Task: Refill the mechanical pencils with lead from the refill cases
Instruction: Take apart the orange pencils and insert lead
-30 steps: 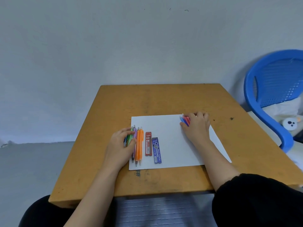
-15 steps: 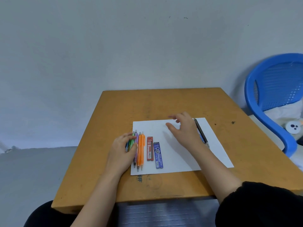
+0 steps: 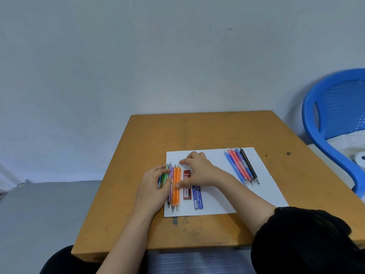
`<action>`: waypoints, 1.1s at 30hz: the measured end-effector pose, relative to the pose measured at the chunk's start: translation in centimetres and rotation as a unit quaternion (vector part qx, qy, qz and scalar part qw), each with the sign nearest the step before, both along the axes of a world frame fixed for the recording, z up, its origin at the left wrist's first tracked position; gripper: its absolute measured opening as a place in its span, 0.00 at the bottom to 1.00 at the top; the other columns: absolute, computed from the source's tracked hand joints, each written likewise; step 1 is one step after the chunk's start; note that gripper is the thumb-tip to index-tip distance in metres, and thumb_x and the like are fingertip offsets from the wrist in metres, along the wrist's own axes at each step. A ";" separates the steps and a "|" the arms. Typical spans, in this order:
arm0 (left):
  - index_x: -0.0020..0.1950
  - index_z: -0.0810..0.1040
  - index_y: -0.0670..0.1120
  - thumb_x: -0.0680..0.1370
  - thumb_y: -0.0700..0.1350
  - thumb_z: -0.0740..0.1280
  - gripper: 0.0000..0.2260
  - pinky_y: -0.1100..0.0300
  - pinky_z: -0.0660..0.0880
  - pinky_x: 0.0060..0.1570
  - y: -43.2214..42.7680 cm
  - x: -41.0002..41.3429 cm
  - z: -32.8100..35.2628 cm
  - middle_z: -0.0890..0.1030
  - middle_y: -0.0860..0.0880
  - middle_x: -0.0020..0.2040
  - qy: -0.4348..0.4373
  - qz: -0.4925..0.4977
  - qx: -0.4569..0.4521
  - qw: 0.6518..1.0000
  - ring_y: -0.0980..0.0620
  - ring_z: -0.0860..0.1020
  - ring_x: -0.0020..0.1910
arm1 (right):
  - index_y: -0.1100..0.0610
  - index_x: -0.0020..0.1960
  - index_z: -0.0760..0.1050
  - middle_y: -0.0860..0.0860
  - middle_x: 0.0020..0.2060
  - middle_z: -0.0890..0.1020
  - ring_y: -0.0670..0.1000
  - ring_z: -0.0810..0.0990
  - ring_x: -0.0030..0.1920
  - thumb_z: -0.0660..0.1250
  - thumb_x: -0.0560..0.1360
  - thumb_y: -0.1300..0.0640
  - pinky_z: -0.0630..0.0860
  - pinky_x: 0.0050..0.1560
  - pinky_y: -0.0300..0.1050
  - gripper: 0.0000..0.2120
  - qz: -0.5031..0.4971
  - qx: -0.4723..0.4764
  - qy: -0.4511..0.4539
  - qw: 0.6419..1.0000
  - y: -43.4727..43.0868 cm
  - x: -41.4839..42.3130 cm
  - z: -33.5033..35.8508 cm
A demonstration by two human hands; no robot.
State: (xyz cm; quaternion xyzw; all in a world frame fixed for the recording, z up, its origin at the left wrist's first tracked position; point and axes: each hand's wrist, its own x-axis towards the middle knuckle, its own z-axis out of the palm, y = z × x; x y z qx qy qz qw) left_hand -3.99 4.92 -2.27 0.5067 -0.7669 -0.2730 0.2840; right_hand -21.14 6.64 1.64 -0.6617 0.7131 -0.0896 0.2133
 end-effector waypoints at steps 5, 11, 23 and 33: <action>0.64 0.76 0.53 0.78 0.48 0.66 0.14 0.59 0.67 0.62 -0.1 0.0 0.0 0.72 0.56 0.68 0.002 0.000 0.004 1.000 0.59 0.66 0.67 | 0.46 0.72 0.61 0.51 0.67 0.63 0.53 0.57 0.69 0.73 0.65 0.37 0.63 0.66 0.53 0.40 0.011 0.026 -0.003 1.000 -0.5 -0.1 0.3; 0.63 0.77 0.53 0.78 0.48 0.66 0.13 0.60 0.66 0.61 -0.1 0.0 -0.1 0.72 0.57 0.68 0.005 -0.002 0.001 1.000 0.59 0.67 0.66 | 0.48 0.69 0.64 0.51 0.66 0.64 0.52 0.58 0.68 0.76 0.64 0.41 0.64 0.66 0.53 0.38 -0.013 0.027 -0.037 0.999 -0.6 0.1 0.4; 0.63 0.77 0.52 0.79 0.48 0.66 0.13 0.60 0.66 0.63 0.0 0.1 -0.3 0.73 0.56 0.68 0.025 -0.005 -0.012 1.000 0.59 0.67 0.67 | 0.54 0.55 0.69 0.56 0.45 0.84 0.49 0.83 0.42 0.68 0.76 0.58 0.77 0.39 0.39 0.11 -0.140 -0.028 -0.370 0.918 0.9 0.0 1.4; 0.61 0.79 0.51 0.78 0.56 0.59 0.17 0.54 0.70 0.60 0.5 0.2 -0.3 0.79 0.56 0.60 0.040 -0.028 -0.132 0.990 0.62 0.72 0.59 | 0.59 0.52 0.71 0.62 0.43 0.84 0.54 0.82 0.38 0.63 0.78 0.63 0.78 0.40 0.42 0.04 -0.237 -0.135 -0.584 0.765 2.1 -1.8 1.0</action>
